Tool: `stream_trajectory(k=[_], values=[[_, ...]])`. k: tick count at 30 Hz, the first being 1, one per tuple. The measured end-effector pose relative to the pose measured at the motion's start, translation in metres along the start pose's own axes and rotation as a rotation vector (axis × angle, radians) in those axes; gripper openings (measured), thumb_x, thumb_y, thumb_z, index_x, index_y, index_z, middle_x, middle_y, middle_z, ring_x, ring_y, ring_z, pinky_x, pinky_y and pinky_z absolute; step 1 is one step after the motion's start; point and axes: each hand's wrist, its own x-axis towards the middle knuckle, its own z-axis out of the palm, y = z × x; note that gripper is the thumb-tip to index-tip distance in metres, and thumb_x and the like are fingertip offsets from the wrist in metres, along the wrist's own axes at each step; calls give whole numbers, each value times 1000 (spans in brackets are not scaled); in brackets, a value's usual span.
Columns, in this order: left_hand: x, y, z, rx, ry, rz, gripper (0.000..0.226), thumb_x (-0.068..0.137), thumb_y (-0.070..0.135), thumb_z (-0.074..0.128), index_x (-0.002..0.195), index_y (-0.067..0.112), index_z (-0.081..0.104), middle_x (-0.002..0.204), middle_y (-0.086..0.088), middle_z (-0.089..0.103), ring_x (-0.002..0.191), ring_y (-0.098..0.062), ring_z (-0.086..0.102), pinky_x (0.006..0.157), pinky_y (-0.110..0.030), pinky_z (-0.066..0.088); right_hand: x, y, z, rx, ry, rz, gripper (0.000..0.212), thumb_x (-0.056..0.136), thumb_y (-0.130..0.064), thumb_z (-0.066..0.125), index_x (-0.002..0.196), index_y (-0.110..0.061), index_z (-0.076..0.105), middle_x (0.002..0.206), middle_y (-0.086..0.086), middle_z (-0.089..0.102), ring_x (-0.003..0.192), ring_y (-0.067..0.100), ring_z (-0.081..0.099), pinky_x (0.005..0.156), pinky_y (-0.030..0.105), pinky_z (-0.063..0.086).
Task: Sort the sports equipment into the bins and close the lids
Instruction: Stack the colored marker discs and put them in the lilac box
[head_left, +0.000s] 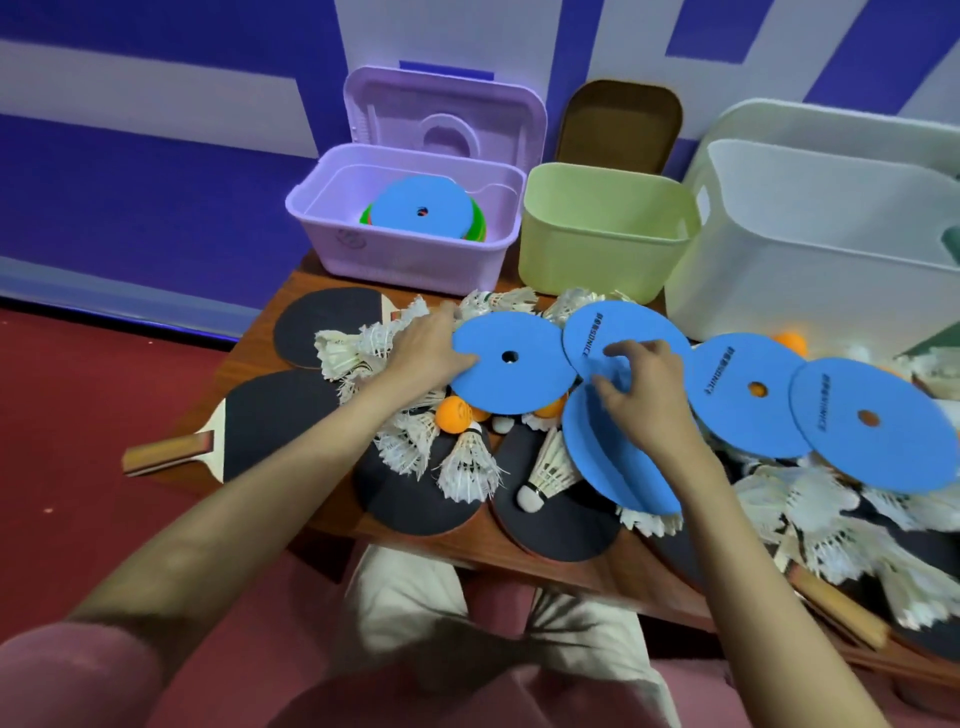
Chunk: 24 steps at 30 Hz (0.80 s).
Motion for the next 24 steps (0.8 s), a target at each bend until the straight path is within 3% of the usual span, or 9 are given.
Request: stream_trajectory(k=[5, 8, 10, 12, 17, 20, 24], values=[[-9, 17, -8, -605, 207, -140, 72, 71, -2, 77, 133, 9, 41, 106, -5, 58, 96, -19, 58, 80, -34, 52, -7, 15, -4, 29, 55, 82, 43, 88, -17, 59, 130, -8, 53, 128, 23, 46, 124, 38, 37, 101, 42, 34], [-14, 28, -12, -954, 213, -252, 53, 73, -8, 75, 121, -1, 55, 105, -9, 65, 90, -17, 64, 73, -22, 54, -7, 18, -7, 45, 34, 119, 44, 89, -17, 58, 131, -9, 51, 131, 21, 42, 125, 38, 36, 102, 41, 32], [-15, 31, -11, -985, 204, -248, 34, 76, -8, 70, 110, 0, 65, 103, -12, 69, 85, -15, 66, 65, -16, 55, -4, 20, -7, 47, 30, 126, 44, 90, -17, 58, 132, -8, 50, 133, 21, 41, 126, 38, 35, 104, 41, 32], [-15, 32, -7, -933, 239, -210, 31, 80, -7, 64, 108, 4, 66, 101, -9, 69, 90, -16, 66, 66, -19, 54, 3, 22, -9, 38, 35, 129, 45, 90, -17, 58, 133, -6, 48, 134, 21, 40, 126, 39, 35, 104, 41, 31], [-20, 44, -2, -856, 194, -34, 42, 85, -5, 54, 122, 16, 57, 99, 8, 61, 96, -12, 63, 67, -24, 56, 36, 31, -21, -93, 45, 127, 48, 87, -10, 57, 132, 0, 45, 130, 25, 46, 120, 43, 38, 97, 43, 33], [-26, 53, 3, -944, 92, -6, 54, 88, -8, 56, 134, 18, 46, 100, 17, 56, 86, 2, 61, 66, -17, 55, 50, 37, -21, -171, -36, 172, 43, 86, -12, 55, 126, -1, 45, 123, 24, 49, 115, 43, 41, 89, 43, 35], [-26, 60, 7, -969, 136, -22, 56, 85, -14, 50, 132, 16, 46, 102, 17, 53, 93, -1, 54, 67, -13, 51, 63, 42, -24, -153, -114, 208, 44, 85, -19, 63, 122, -2, 46, 122, 21, 51, 115, 41, 44, 87, 42, 37]])
